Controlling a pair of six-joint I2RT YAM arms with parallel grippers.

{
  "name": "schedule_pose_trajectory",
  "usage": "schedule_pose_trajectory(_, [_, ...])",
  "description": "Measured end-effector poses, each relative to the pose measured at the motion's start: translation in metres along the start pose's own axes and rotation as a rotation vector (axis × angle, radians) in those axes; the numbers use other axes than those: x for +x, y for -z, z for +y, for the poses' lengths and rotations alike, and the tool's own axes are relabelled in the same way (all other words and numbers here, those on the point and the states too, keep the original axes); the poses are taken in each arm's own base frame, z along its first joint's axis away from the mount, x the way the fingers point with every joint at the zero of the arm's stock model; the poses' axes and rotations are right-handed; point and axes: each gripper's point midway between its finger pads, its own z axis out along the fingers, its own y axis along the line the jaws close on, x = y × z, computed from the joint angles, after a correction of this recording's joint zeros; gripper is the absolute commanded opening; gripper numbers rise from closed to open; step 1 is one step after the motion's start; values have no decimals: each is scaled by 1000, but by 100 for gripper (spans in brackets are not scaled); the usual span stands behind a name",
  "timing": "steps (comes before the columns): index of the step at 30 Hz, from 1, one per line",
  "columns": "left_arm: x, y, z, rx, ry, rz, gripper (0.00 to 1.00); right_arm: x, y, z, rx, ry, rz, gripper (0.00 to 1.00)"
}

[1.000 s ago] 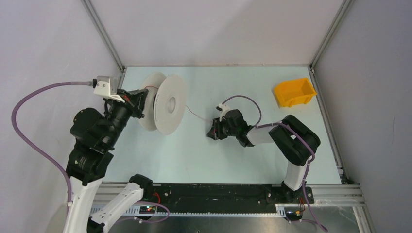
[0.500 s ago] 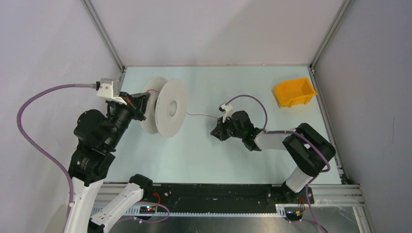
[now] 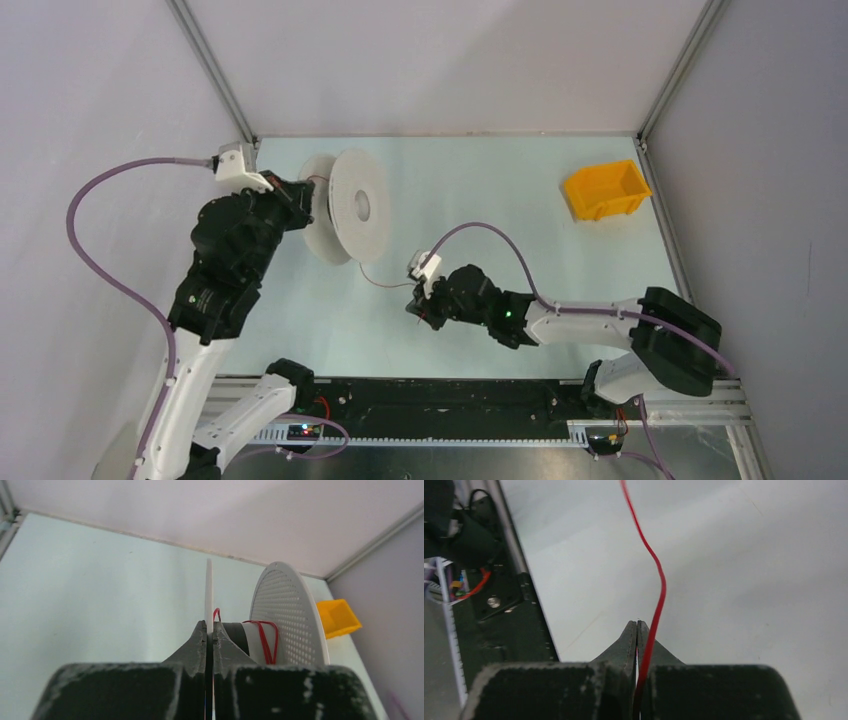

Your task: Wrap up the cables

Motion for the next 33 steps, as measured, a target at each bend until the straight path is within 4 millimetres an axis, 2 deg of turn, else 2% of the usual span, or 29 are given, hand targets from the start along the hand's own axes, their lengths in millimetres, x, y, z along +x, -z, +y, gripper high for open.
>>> schedule_pose_trajectory(4, [15, -10, 20, -86, -31, 19, 0, -28, 10, 33, -33, 121, -48, 0])
schedule_pose_trajectory(8, [35, -19, 37, -144, -104, 60, 0, -60, 20, 52, -50, 193, -117, 0])
schedule_pose_trajectory(13, [63, -23, 45, -147, -249, 131, 0, -97, 29, 59, -43, 255, -195, 0])
schedule_pose_trajectory(18, [98, -21, 32, -46, -433, 214, 0, -141, 37, 59, -26, 307, -258, 0])
schedule_pose_trajectory(23, [122, -17, 38, -20, -521, 266, 0, -188, 48, 56, -33, 313, -346, 0])
schedule_pose_trajectory(28, [128, -12, 36, 34, -565, 272, 0, -203, 50, 44, -31, 309, -368, 0])
schedule_pose_trajectory(30, [131, -9, 31, 78, -576, 278, 0, -204, 48, 30, -13, 304, -364, 0])
schedule_pose_trajectory(33, [137, -3, 19, 172, -584, 297, 0, -205, 46, -7, 56, 282, -349, 0])
